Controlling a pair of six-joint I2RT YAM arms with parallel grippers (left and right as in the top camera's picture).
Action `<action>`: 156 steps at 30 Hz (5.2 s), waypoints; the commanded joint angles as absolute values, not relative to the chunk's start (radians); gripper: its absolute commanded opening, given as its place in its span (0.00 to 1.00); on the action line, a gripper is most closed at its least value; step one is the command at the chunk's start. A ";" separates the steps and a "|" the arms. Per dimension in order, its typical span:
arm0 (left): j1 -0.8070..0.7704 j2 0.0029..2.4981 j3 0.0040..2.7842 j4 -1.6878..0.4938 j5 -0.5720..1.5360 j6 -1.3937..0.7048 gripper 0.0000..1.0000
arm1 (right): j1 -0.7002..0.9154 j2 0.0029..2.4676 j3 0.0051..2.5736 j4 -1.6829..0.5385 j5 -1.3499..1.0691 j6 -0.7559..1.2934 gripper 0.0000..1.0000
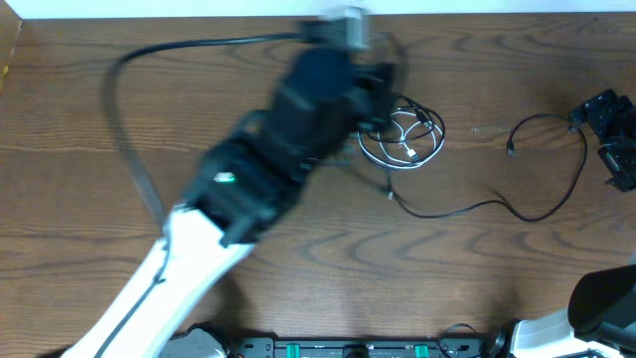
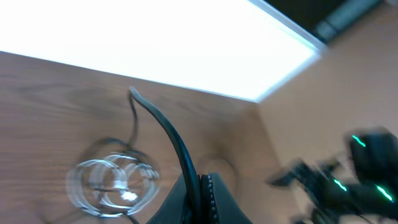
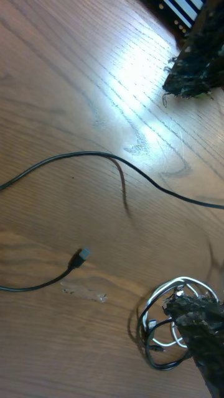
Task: Untangle cables
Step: 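Swing the left gripper to the upper left, pulling the black cable out, then return the left gripper to the coil and grasp the black cable again, then lift the black cable high and pull it toward the upper left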
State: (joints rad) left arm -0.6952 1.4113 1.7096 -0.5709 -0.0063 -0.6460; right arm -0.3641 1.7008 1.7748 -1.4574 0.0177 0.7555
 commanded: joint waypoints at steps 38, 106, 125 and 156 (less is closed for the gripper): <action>-0.142 1.719 1.696 -1.286 0.356 -0.037 0.97 | -0.363 1.700 1.772 -1.459 0.023 0.770 0.99; -0.455 1.245 1.734 -0.612 0.509 -0.137 0.07 | -0.363 1.700 1.772 -1.459 0.023 0.770 0.99; -0.163 1.076 1.735 -0.334 0.073 -0.321 0.08 | -0.363 1.700 1.772 -1.459 0.023 0.770 0.99; 0.288 2.069 2.633 -0.564 0.170 -0.488 0.08 | -0.363 1.700 1.772 -1.459 0.023 0.770 0.99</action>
State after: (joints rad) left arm 0.2306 1.9831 2.6236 -0.4900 0.2195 -0.4789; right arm -0.3641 1.7008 1.7729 -1.4574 0.0181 0.7582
